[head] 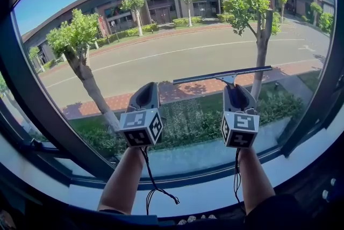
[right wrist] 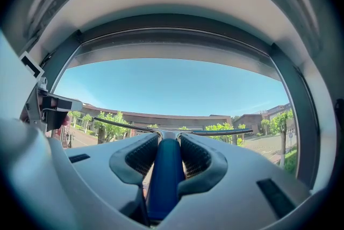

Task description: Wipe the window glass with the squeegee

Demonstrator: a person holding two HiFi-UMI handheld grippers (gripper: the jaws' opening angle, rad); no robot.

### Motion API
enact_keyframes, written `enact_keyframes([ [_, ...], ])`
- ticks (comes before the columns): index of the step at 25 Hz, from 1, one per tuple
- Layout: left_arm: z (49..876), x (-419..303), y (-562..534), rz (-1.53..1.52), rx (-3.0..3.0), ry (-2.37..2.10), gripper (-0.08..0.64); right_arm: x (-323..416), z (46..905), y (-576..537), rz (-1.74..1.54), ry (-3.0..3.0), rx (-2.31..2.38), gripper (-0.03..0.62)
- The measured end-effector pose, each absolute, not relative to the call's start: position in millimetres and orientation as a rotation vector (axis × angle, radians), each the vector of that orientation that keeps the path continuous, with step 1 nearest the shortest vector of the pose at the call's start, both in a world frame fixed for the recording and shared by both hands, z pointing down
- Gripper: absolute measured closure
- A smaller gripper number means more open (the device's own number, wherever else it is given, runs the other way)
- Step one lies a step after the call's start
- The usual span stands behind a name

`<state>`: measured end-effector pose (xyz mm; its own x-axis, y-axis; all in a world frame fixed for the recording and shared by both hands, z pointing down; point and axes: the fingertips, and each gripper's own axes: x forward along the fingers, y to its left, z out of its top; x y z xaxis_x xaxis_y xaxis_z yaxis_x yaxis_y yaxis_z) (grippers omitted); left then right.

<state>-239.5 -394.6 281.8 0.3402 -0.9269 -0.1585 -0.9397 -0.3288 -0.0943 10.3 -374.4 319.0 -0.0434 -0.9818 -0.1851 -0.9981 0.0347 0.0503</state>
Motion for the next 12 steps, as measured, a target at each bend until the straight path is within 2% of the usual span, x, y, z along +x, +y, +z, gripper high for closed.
enact_keyframes([
  [12,305,-237,-394,0.075,-2.433,1.746,0.558,16,337,-374,0.222,2.204,-2.114,0.460],
])
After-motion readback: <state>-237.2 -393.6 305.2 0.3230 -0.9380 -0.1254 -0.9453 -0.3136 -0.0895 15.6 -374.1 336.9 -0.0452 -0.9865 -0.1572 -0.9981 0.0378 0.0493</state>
